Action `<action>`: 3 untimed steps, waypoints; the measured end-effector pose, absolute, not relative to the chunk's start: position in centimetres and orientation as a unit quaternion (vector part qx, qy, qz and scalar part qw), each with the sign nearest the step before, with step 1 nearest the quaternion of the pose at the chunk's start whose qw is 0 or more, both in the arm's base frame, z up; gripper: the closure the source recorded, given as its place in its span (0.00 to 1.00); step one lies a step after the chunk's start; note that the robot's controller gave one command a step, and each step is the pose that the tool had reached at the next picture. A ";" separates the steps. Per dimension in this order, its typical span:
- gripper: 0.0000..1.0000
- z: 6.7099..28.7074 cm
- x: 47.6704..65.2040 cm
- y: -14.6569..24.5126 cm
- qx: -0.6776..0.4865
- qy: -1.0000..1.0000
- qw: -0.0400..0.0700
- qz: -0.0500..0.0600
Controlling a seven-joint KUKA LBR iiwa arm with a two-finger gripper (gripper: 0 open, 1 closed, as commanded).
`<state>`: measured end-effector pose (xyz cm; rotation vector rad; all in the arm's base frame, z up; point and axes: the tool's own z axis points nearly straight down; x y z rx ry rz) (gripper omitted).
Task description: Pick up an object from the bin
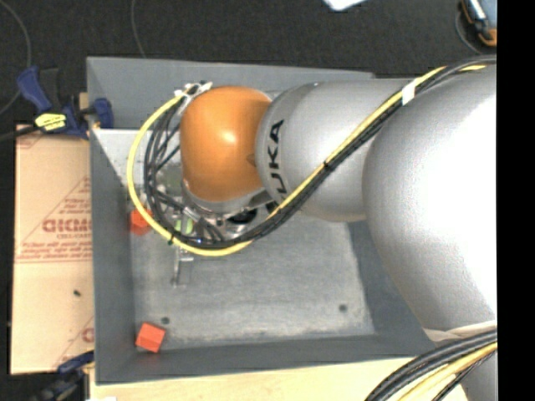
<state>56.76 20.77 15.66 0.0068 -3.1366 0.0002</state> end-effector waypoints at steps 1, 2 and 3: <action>0.00 16.2 56.9 20.6 -0.001 -1.000 -0.001 -0.001; 0.00 6.8 62.9 14.4 0.123 -0.992 0.001 0.001; 0.00 14.8 63.8 15.5 0.096 -0.995 -0.004 -0.001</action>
Offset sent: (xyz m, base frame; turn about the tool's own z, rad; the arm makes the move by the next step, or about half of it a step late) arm 0.0599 -0.0599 -0.0866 -0.2472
